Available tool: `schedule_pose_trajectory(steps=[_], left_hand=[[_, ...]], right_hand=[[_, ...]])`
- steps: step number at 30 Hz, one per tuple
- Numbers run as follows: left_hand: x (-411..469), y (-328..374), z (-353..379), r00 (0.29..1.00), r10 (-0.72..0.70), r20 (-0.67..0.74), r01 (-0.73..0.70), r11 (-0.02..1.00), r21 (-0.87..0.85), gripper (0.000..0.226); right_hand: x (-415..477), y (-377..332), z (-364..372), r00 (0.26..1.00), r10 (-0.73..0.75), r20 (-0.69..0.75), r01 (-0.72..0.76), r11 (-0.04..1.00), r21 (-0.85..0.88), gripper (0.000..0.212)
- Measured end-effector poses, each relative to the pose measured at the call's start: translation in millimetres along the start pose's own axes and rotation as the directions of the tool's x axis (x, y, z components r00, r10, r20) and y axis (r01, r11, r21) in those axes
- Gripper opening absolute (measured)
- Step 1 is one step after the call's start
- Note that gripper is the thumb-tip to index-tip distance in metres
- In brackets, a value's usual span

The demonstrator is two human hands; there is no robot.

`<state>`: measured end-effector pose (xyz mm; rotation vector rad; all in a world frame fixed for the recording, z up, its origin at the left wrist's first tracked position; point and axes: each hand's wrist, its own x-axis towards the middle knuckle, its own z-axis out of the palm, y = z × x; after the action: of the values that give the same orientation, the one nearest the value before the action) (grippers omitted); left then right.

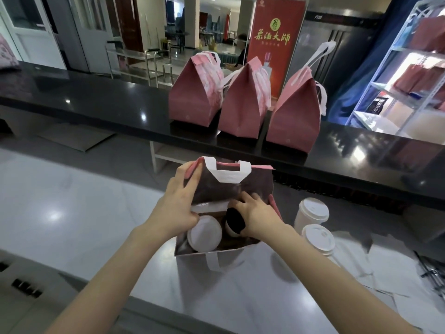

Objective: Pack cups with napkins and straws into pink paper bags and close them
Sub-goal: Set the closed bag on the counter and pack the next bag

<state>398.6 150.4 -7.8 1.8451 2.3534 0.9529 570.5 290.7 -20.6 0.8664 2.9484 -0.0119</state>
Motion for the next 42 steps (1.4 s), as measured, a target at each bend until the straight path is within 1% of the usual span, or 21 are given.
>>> schedule_pose_trajectory(steps=[6,13,17,21,23,25,27,29,31,33,35,37,38,40,42], left_hand=[[3,-9,0,1.000,0.025,0.012,-0.024,1.000,-0.017,0.120],[14,-22,-1,0.999,0.025,0.048,-0.023,0.998,-0.051,0.117],[19,-27,1,0.998,0.032,0.058,-0.030,0.999,-0.031,0.113],[24,-34,0,0.997,0.041,0.070,-0.035,0.997,-0.074,0.111],[26,-37,1,0.996,0.033,0.077,-0.024,0.993,-0.111,0.109],[29,-40,1,0.996,0.010,0.084,0.002,0.990,-0.144,0.106],[33,-43,1,0.996,-0.027,0.088,0.043,0.981,-0.188,0.106],[39,-48,1,0.995,-0.054,0.089,0.073,0.969,-0.236,0.104],[45,-51,0,0.993,-0.071,0.090,0.093,0.959,-0.268,0.100],[49,-55,1,0.996,-0.075,0.045,0.085,0.953,-0.292,0.092],[53,-59,1,0.996,-0.086,-0.033,0.075,0.965,-0.251,0.078],[56,-62,-1,0.991,-0.101,-0.090,0.082,0.977,-0.197,0.069],[58,-63,-2,0.990,-0.093,-0.106,0.073,0.981,-0.180,0.066],[60,-65,-3,0.990,-0.063,-0.123,0.044,0.987,-0.152,0.059],[61,-65,-5,0.991,-0.047,-0.126,0.029,0.989,-0.142,0.052]], right_hand=[[19,-4,17,0.996,0.048,0.072,-0.052,0.997,0.057,0.062],[39,-2,22,0.986,0.070,0.152,-0.077,0.996,0.042,0.066],[51,1,24,0.983,0.053,0.174,-0.063,0.997,0.051,0.063],[58,1,25,0.982,0.043,0.185,-0.050,0.998,0.037,0.063],[62,-1,22,0.977,0.048,0.209,-0.054,0.998,0.020,0.066],[62,-1,15,0.962,0.057,0.266,-0.059,0.998,0.000,0.073],[57,-3,6,0.954,0.060,0.292,-0.076,0.996,0.044,0.079],[44,-6,-6,0.976,0.048,0.211,-0.080,0.985,0.150,0.073],[25,-7,-19,0.996,0.025,0.084,-0.043,0.974,0.222,0.053],[4,-5,-31,1.000,0.009,-0.007,-0.007,0.961,0.275,0.037],[-17,0,-41,0.998,-0.013,-0.061,0.031,0.951,0.307,0.037],[-33,5,-44,0.991,-0.051,-0.126,0.083,0.962,0.259,0.039],[-38,8,-43,0.985,-0.055,-0.165,0.091,0.972,0.219,0.035],[-41,12,-36,0.955,-0.042,-0.295,0.077,0.991,0.106,0.019],[-38,13,-31,0.907,-0.032,-0.420,0.048,0.998,0.028,0.014]])
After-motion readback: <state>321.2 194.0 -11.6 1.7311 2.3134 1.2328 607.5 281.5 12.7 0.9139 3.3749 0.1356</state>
